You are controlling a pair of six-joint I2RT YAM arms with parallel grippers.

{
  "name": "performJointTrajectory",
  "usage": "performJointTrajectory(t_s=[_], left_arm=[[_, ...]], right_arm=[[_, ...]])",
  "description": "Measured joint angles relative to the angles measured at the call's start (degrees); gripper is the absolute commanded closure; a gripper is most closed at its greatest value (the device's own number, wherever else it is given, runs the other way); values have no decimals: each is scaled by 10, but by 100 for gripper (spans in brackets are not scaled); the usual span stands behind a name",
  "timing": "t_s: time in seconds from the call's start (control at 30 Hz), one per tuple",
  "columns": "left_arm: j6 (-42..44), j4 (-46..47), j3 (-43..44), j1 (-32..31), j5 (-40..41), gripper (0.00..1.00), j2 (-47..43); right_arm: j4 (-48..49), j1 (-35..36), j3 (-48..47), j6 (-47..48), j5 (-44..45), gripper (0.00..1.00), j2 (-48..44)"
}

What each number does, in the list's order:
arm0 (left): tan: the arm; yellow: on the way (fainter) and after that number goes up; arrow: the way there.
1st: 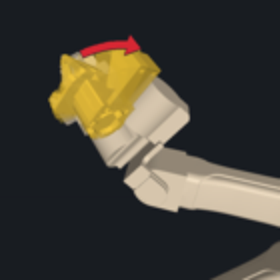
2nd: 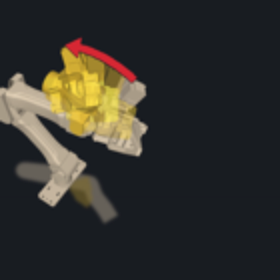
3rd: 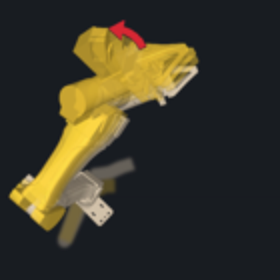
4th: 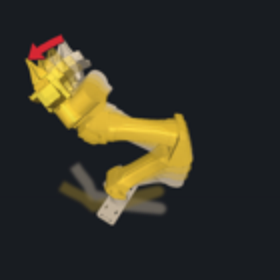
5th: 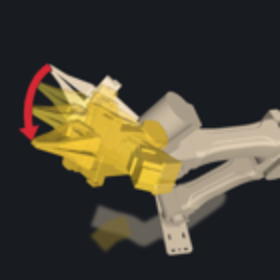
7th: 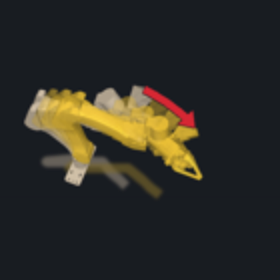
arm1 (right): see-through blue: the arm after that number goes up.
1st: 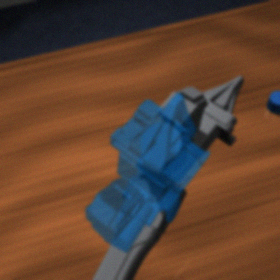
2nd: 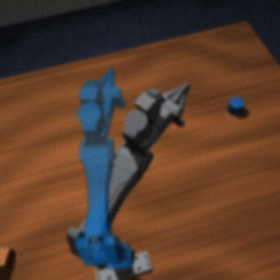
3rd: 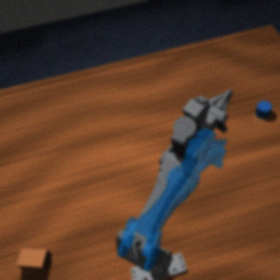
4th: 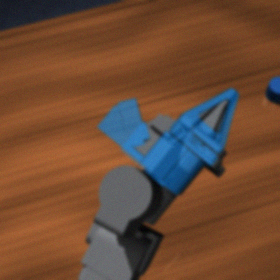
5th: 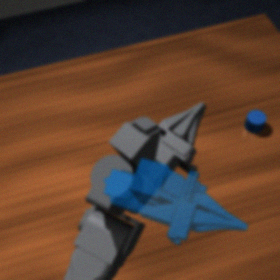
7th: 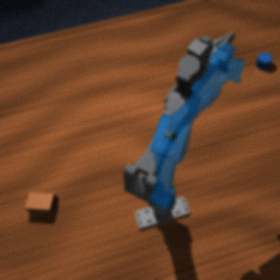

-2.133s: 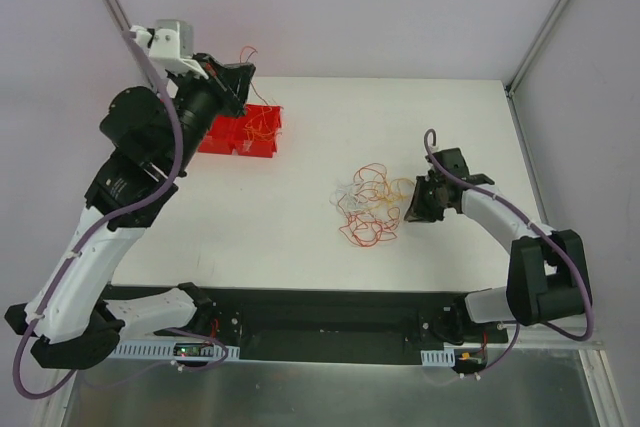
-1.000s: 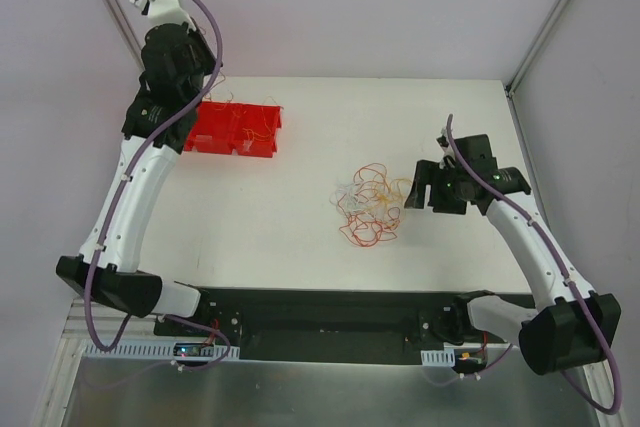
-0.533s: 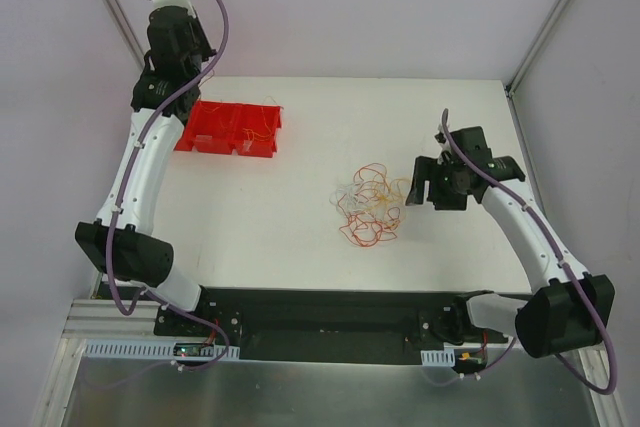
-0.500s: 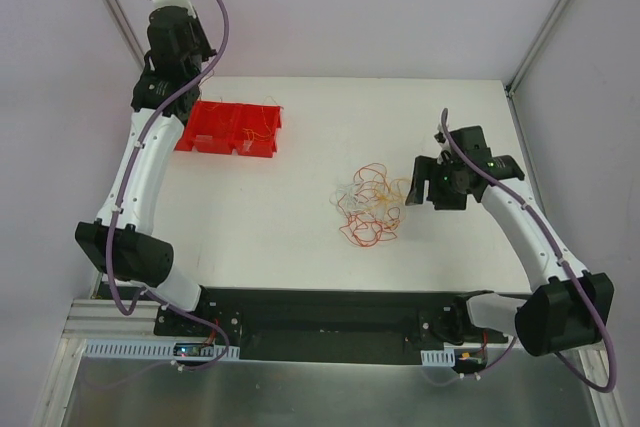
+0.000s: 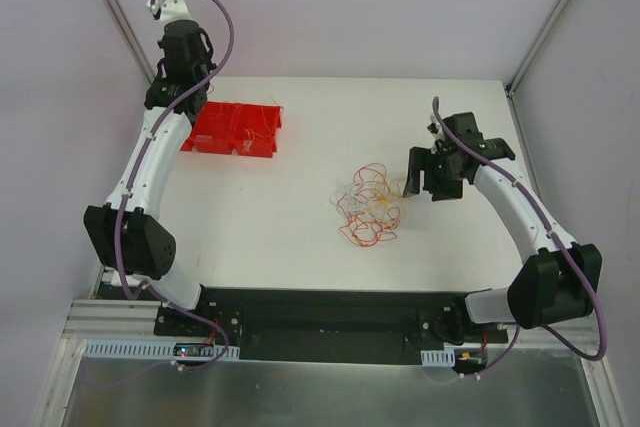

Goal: Untangle the cables

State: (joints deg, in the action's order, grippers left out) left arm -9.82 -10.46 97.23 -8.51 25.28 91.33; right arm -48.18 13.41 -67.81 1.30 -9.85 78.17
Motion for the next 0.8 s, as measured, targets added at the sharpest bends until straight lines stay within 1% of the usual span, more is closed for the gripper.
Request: performJointTrajectory(t_s=[0.3,0.5,0.7,0.8], left_arm=[[-29,-1,-26,3,35,100,24],[-61,0,-34,15,38,100,49],[-73,-23,-32,23,36,100,76],[-71,-29,-5,26,27,100,76]], right_arm=[[-3,-2,-6,1,-4,23,46],[-9,-2,-17,2,-6,23,59],[-10,-2,-27,3,-6,23,67],[-12,-3,-29,2,-7,24,69]])
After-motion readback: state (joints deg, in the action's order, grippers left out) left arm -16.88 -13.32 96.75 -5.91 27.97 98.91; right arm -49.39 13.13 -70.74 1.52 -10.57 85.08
